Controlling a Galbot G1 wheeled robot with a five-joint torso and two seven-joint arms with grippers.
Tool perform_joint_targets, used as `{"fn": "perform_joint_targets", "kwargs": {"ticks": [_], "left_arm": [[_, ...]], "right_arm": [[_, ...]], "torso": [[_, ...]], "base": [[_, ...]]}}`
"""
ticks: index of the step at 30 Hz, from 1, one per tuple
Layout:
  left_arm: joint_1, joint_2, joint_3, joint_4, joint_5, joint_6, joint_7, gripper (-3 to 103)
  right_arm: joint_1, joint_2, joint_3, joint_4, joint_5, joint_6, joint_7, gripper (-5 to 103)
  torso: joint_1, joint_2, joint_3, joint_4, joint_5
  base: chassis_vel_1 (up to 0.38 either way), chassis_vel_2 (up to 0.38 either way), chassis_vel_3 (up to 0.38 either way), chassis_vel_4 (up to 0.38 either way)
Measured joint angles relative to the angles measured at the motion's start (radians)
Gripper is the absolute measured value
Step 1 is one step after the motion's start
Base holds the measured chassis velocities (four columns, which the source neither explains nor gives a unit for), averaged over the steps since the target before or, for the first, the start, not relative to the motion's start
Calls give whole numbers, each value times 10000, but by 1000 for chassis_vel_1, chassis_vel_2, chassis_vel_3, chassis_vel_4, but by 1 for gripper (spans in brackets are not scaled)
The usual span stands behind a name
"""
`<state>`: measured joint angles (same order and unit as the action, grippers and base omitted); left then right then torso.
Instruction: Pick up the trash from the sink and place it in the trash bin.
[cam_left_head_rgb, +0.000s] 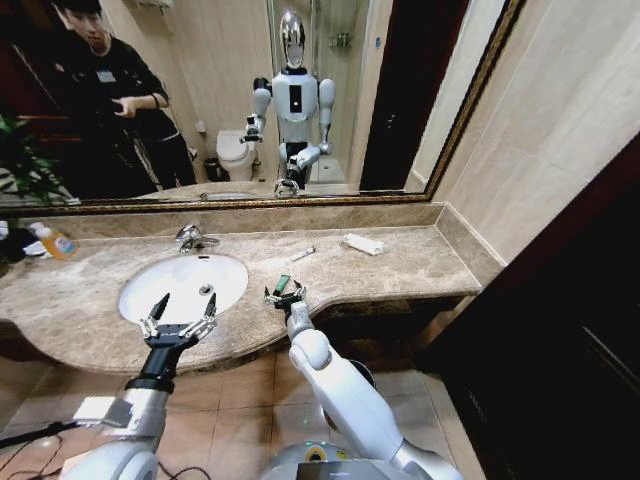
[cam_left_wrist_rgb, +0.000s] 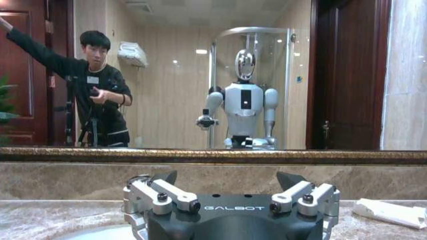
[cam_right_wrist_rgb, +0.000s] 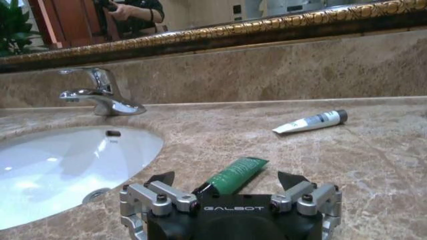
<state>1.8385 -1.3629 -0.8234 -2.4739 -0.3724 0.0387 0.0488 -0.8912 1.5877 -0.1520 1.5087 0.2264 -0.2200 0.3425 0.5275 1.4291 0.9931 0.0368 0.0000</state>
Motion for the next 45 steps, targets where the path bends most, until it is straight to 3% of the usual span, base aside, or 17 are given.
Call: {"fn": "perform_joint_targets", "kwargs": {"ticks": [12,23,29,32,41,45], "left_arm": [[0,0,0,0,0,0,0,100],[0,0,0,0,0,0,0,100],[0,0,0,0,0,0,0,100],[0,0,0,0,0,0,0,100],[0,0,0,0,0,0,0,100],[0,0,1,0,0,0,0,100]], "right_arm": [[-104,-80,25,-55,-18,12,56,98],[-182,-244,78,7,-158,114,35,55],[-290,-279,64,145,-184,114,19,39],[-369,-280,73,224,-184,113,18,23],[-553,-484,169,861,-299,200,11,21],[-772,-921,440,1414,-402,375,-198,21]], "torso": [[0,0,-1,0,0],[0,0,-1,0,0],[0,0,0,0,0],[0,0,0,0,0],[0,0,0,0,0],[0,0,0,0,2]], "base": [[0,0,0,0],[0,0,0,0],[0,0,0,0],[0,0,0,0],[0,0,0,0],[0,0,0,0]]}}
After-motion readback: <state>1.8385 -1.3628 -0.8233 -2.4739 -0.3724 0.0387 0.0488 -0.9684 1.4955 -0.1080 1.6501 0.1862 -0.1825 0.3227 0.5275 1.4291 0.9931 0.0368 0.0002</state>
